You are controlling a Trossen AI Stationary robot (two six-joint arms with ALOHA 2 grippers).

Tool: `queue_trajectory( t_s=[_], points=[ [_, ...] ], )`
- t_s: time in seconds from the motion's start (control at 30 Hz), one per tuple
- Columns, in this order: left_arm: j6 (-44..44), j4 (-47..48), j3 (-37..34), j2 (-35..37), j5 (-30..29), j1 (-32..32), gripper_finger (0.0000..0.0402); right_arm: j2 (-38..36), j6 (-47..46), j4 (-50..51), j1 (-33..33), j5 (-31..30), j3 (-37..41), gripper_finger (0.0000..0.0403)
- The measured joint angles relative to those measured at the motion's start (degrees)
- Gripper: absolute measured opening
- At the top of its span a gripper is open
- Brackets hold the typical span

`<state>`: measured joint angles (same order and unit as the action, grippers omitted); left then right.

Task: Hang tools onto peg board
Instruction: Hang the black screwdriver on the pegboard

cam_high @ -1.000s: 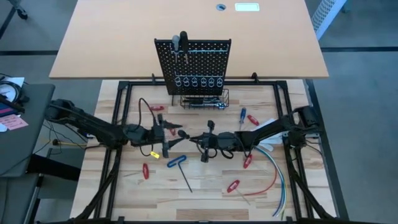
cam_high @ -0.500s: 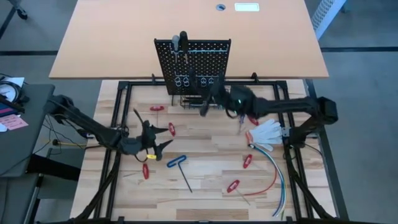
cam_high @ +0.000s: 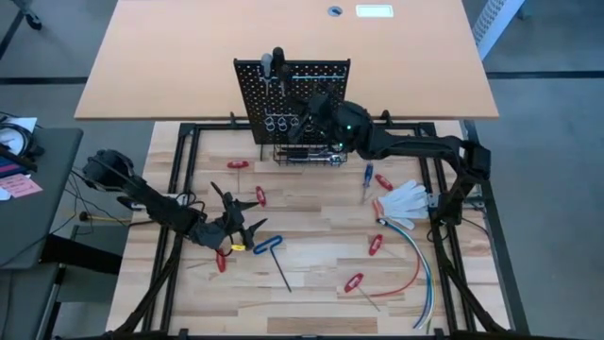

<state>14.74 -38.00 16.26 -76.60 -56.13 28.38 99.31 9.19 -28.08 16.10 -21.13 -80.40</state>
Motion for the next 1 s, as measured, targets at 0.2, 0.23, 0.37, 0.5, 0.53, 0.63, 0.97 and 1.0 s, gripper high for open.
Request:
queue_trajectory(
  t_s=[0.2,0.23,0.37,0.5,0.53,0.63,0.97,1.0],
  points=[
    [-0.1,0.0,0.0,0.0,-0.1,0.0,0.0262,-0.7,-2.0,1.5,2.4,-1.8,0.0,0.0003],
    [-0.1,0.1,0.0,0.0,-0.1,0.0,0.0262,-0.7,-2.1,1.7,2.8,-1.7,0.0,0.0003],
    [-0.1,0.0,0.0,0.0,-0.1,0.0,0.0262,-0.7,-2.9,2.3,3.7,-2.7,0.0,0.0003],
    [0.7,0.5,0.0,0.0,0.2,0.0,0.0262,-0.7,-3.0,2.1,3.4,-3.3,0.0,0.0003],
    [1.0,1.0,0.0,0.0,0.3,0.0,0.0262,-0.7,-3.0,2.2,3.3,-3.1,0.0,0.0003],
    [2.4,1.6,0.0,0.0,0.3,0.3,0.0262,-0.7,-3.0,2.8,2.9,-3.1,0.0,0.0003],
    [3.1,1.6,0.0,0.0,0.0,2.0,0.0262,-0.7,-8.6,4.8,2.8,-3.0,0.0,0.0003],
    [3.1,1.6,0.0,0.0,-0.1,2.1,0.0262,-0.7,-9.6,5.2,2.9,-3.0,0.0,0.0003]
  ],
)
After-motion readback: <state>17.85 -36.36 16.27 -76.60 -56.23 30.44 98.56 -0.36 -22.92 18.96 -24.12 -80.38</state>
